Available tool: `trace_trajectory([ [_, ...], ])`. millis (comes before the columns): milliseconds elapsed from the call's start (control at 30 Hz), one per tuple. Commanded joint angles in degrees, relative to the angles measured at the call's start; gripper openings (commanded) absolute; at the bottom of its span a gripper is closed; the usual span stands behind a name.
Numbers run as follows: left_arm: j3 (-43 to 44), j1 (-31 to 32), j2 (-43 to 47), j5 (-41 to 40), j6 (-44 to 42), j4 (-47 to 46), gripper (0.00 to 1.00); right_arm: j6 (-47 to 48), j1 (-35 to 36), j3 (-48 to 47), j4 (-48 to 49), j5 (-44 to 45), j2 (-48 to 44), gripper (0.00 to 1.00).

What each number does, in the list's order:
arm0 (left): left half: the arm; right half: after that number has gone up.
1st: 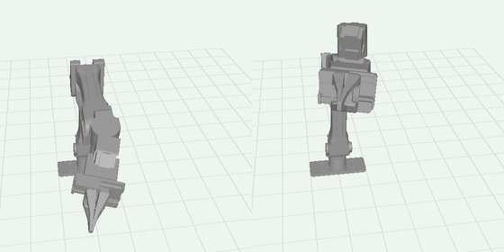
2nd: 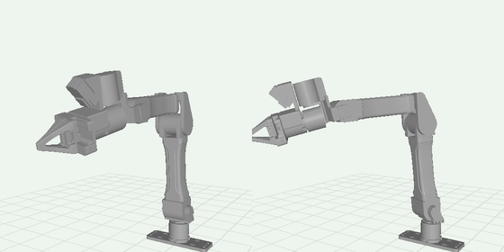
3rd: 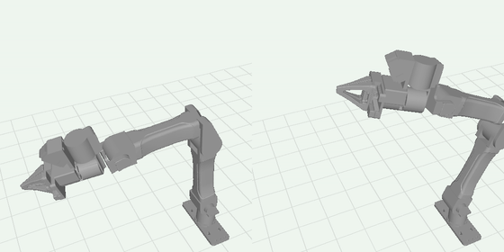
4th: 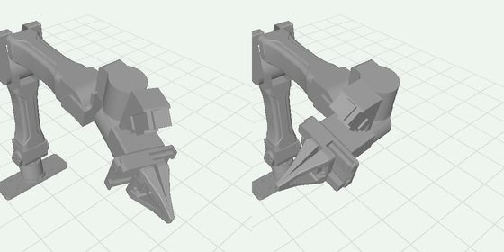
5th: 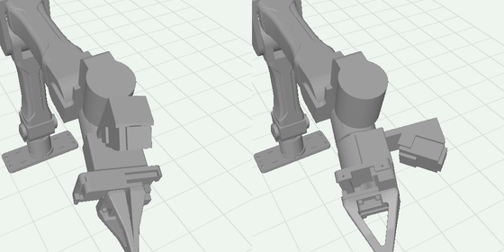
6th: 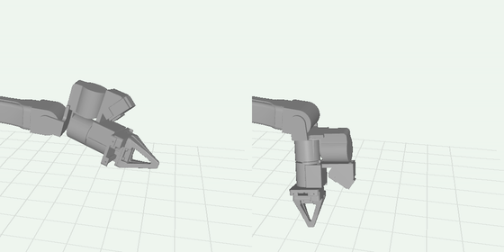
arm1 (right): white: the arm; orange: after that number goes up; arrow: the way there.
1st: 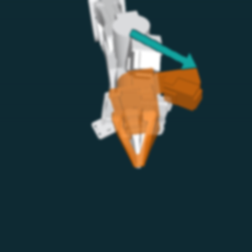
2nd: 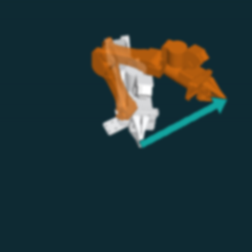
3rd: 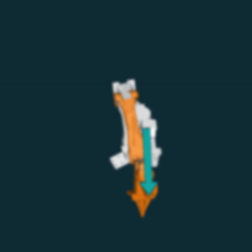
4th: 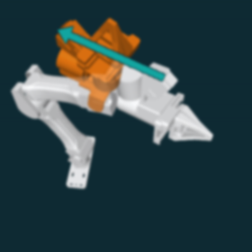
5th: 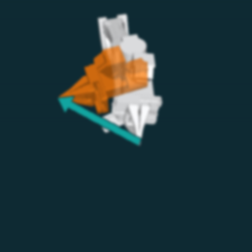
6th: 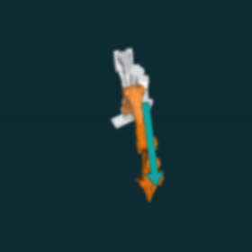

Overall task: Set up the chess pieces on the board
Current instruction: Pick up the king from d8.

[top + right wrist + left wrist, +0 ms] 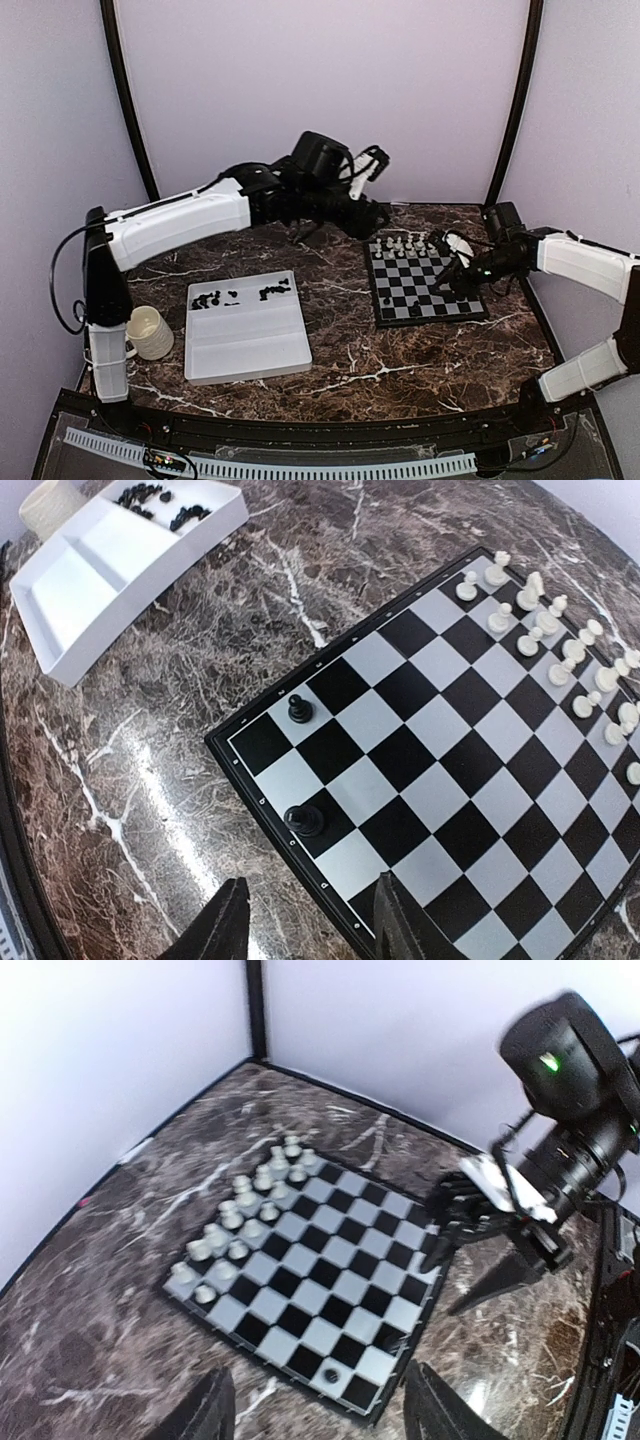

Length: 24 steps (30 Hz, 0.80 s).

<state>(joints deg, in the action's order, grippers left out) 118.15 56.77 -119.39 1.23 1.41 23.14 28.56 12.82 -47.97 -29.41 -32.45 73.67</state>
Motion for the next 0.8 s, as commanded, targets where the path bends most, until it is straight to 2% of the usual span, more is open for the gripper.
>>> trace_trajectory([
  [0,-21.18,-7.79,10.95,-5.08,4.63,-3.94,0.59,2.11,5.22,-4.51,-1.83,6.02,4.46,0.47],
  [133,-37.1,-12.11,20.49,-8.62,4.38,-12.11,0.59,1.74,8.18,-6.79,-2.93,8.06,8.73,0.48],
  [200,-41.41,-13.0,23.18,-11.02,3.97,-15.2,0.61,1.59,9.09,-7.82,-3.83,8.53,11.34,0.48],
  [300,-42.73,-13.96,24.45,-11.27,4.07,-16.74,0.61,1.57,10.01,-9.79,-5.55,9.09,15.18,0.47],
  [433,-41.3,-15.31,23.91,-6.77,5.16,-15.35,0.61,0.77,10.87,-11.88,-5.89,9.49,18.23,0.44],
  [767,-41.69,-15.52,23.33,-4.53,5.43,-14.92,0.6,-0.08,11.44,-12.57,-6.39,10.74,20.34,0.25],
])
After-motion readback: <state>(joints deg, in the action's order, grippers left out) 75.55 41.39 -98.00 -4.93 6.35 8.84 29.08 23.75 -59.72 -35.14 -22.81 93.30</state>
